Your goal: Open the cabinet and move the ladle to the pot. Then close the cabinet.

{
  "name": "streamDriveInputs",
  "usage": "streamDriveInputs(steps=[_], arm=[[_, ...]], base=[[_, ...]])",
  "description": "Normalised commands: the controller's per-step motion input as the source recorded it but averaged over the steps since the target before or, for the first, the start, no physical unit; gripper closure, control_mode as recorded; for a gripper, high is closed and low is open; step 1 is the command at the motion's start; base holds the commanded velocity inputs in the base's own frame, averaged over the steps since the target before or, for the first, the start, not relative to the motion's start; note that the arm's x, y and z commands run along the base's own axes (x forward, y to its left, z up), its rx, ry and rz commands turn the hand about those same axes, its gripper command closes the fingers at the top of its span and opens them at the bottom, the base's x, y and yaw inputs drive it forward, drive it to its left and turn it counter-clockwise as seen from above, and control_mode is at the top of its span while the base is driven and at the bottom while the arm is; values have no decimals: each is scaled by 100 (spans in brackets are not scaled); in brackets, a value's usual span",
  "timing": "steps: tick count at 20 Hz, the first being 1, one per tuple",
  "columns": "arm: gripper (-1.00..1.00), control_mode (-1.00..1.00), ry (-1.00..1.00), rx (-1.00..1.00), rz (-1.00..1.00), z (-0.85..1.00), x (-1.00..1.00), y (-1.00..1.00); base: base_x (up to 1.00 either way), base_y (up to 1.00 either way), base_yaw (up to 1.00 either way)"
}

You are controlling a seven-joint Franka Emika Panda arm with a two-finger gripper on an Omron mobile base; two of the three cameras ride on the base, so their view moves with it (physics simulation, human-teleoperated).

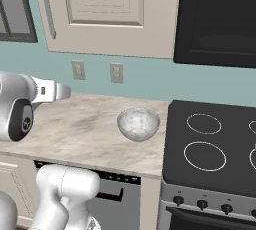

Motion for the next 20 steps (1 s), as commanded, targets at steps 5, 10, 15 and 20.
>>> streamDriveInputs(steps=[5, 10, 15, 20], arm=[[-100, -100, -10, 0, 0, 45, -8, 37], [-100, -100, -3, 0, 0, 43, 0, 35], [-100, -100, 0, 0, 0, 40, 0, 27], [-100, -100, 0, 0, 0, 37, 1, 13]], base=[[0, 0, 0], [0, 0, 0], [0, 0, 0], [0, 0, 0]])
